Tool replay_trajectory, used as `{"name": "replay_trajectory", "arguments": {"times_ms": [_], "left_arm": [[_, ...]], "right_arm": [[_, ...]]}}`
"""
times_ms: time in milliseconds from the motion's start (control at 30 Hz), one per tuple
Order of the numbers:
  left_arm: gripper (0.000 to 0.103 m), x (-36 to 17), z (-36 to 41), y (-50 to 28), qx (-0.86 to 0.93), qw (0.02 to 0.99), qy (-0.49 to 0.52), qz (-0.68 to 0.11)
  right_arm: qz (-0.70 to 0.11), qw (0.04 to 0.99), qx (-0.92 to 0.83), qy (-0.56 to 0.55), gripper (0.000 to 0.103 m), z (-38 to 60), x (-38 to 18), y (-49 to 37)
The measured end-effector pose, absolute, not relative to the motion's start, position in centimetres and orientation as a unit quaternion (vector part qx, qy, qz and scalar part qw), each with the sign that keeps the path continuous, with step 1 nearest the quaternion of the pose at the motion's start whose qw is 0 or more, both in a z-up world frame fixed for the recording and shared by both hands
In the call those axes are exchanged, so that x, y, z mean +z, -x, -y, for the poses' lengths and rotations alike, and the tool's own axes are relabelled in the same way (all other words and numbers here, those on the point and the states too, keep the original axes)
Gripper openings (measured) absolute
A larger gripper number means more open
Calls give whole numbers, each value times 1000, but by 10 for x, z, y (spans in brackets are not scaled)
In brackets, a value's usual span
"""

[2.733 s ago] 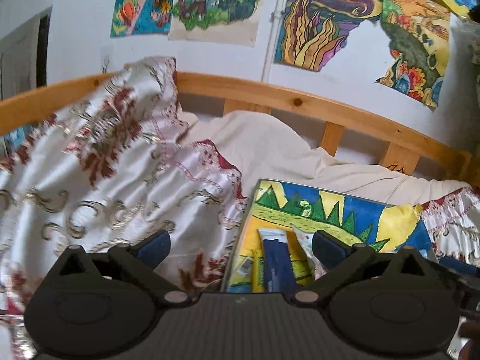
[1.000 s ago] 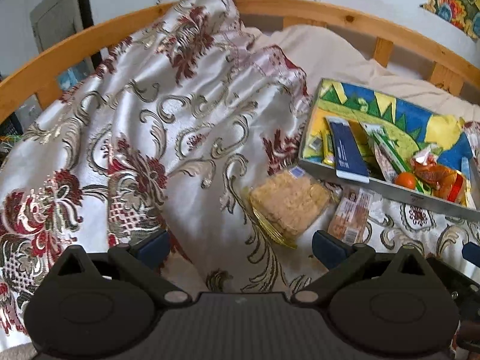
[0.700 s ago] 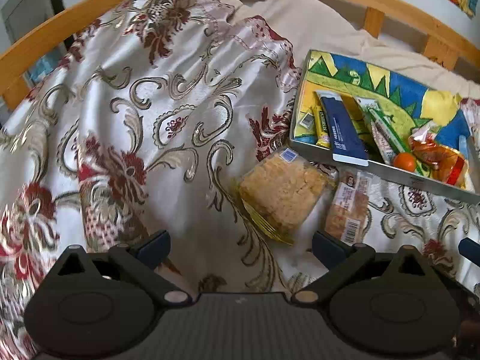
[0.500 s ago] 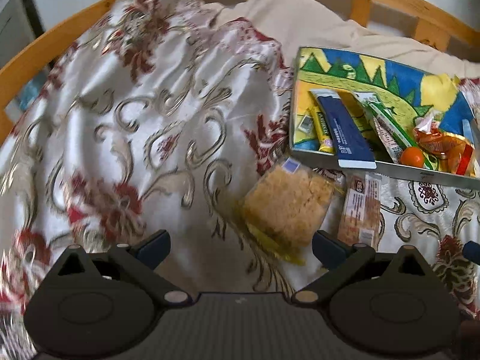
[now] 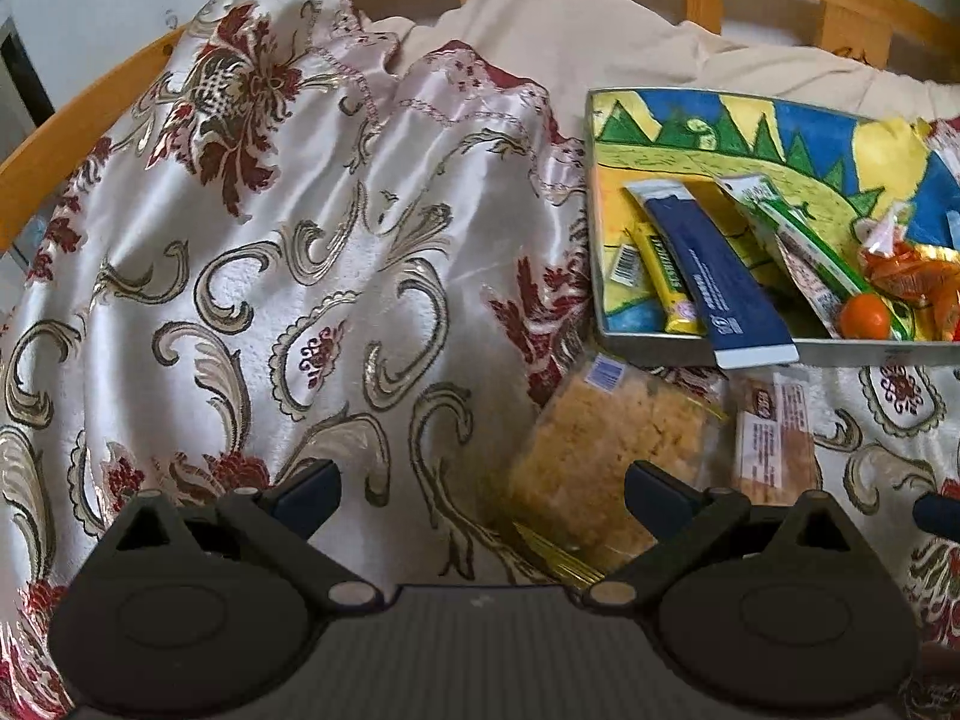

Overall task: Organize snacks
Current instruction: 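Move the left tool to the puffed-rice bag while the right tool approaches the bread roll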

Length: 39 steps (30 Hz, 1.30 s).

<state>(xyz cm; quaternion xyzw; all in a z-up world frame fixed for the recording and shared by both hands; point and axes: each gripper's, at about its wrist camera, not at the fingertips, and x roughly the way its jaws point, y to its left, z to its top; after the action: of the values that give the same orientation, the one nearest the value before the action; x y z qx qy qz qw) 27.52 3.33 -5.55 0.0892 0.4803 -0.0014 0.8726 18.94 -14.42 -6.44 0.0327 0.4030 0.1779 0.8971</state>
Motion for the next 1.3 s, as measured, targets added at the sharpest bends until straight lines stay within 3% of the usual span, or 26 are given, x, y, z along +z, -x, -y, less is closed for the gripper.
{"name": "replay_trajectory", "arguments": {"times_ms": [633, 1067, 1300], "left_arm": [[102, -50, -57, -283, 2, 875, -17, -483], [102, -59, -27, -283, -72, 872, -104, -473], [102, -68, -20, -283, -82, 864, -137, -477]], "right_arm": [[-423, 895, 138, 32, 102, 120, -87, -204], [-413, 900, 132, 45, 102, 121, -82, -194], [-424, 892, 151, 52, 86, 129, -77, -191]]}}
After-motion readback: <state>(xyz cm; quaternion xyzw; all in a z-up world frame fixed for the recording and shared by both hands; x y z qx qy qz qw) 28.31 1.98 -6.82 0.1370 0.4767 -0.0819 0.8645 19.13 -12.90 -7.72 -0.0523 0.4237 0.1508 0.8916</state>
